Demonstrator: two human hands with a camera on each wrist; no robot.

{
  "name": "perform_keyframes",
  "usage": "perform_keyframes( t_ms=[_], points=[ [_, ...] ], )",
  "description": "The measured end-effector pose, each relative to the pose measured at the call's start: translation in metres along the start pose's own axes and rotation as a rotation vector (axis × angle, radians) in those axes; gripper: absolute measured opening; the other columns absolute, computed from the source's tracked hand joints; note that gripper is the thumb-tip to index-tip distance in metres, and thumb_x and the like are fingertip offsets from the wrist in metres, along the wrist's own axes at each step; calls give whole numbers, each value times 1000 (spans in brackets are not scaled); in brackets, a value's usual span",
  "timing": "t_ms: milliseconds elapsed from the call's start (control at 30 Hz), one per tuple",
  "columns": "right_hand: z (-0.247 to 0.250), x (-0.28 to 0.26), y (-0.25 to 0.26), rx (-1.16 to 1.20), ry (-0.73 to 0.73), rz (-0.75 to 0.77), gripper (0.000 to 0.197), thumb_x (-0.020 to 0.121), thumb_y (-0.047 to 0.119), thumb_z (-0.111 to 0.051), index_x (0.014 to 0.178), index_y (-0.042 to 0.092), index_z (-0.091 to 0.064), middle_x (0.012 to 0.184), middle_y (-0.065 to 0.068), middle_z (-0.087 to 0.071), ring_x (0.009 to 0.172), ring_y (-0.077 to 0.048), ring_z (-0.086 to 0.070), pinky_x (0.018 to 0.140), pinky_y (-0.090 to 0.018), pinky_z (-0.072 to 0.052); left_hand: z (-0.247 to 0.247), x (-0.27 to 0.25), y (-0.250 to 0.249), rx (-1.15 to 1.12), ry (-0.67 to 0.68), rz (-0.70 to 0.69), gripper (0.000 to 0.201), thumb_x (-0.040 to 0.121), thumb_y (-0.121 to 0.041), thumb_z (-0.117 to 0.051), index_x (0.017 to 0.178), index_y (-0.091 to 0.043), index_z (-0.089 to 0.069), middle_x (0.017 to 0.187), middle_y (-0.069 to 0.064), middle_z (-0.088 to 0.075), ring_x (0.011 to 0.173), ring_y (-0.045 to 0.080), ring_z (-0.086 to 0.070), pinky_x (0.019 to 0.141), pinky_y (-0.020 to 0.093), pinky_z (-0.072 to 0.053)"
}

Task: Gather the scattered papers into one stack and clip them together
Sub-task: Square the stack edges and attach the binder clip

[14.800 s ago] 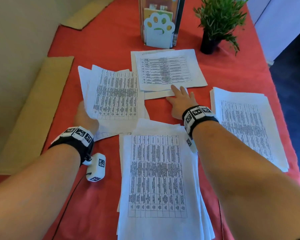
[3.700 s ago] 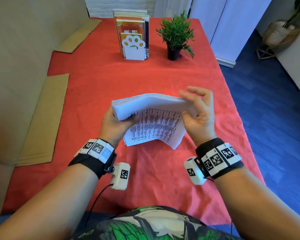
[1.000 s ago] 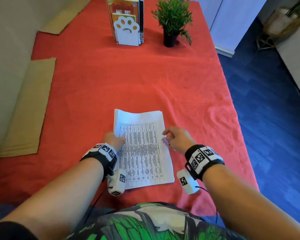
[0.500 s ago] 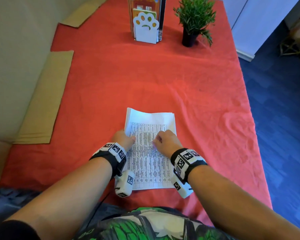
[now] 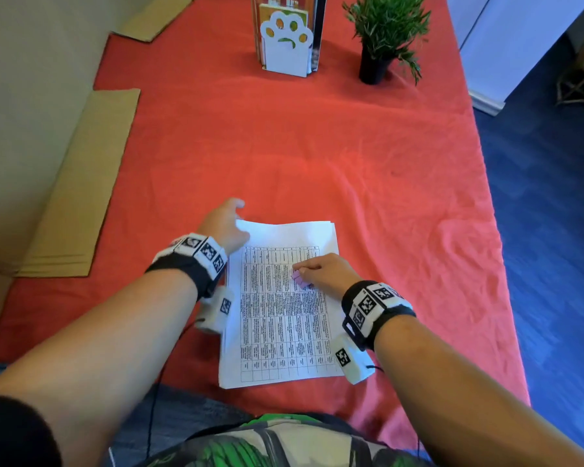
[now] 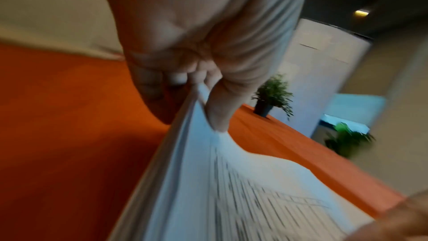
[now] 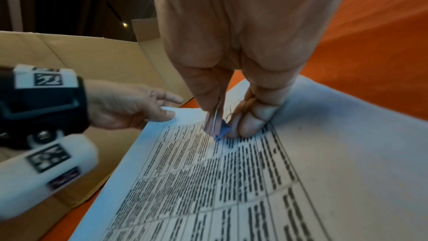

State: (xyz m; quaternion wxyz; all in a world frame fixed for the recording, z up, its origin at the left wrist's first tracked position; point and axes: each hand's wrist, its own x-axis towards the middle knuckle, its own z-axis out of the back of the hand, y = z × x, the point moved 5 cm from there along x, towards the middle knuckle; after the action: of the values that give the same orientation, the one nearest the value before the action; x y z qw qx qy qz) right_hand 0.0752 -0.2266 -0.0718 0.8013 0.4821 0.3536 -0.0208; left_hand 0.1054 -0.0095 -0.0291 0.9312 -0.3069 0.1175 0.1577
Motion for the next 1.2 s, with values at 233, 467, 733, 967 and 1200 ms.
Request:
perform_keyframes(
  t_ms=[233,467,733,967,1200],
  points=[
    [2,-2,2,-30,72,-8,27,93,7,-51,116,4,-66,99,-4,-72,84,-11,-67,93,-28,-53,-32,20,-38,684,336,-64,35,97,-29,-37,129,-19,-46,124,5,-59,114,30,-55,101,49,-32],
    [5,-6,1,-202,69,48,33,98,7,-42,125,7,-60,91,5,-66,69,7,-63,64,-4,-49,-38,24,-20,381,236,-48,17,90,-24,-50,106,-26,-55,95,-5,-57,93,22,-53,101,49,-33],
    [22,14,47,-360,-221,371,22,90,14,-62,108,6,-72,100,-7,-66,86,-12,-61,77,-15,-43,-36,21,-11,159,116,-112,10,81,-19,-63,83,-27,-59,86,-1,-66,80,22,-62,72,34,-53],
    [15,30,89,-615,-287,675,10,81,0,-66,87,-2,-74,86,-21,-49,72,-34,-58,60,-43,-53,-28,15,-13,78,54,-173,11,77,-15,-71,82,-22,-65,81,0,-66,77,20,-61,67,29,-47],
    [8,33,103,-781,-192,682,30,72,-13,-56,90,3,-73,88,-18,-47,69,-32,-55,53,-34,-45,-23,4,-21,45,20,-190,11,77,-14,-72,78,-21,-63,76,1,-64,71,19,-58,63,25,-41]
  ],
)
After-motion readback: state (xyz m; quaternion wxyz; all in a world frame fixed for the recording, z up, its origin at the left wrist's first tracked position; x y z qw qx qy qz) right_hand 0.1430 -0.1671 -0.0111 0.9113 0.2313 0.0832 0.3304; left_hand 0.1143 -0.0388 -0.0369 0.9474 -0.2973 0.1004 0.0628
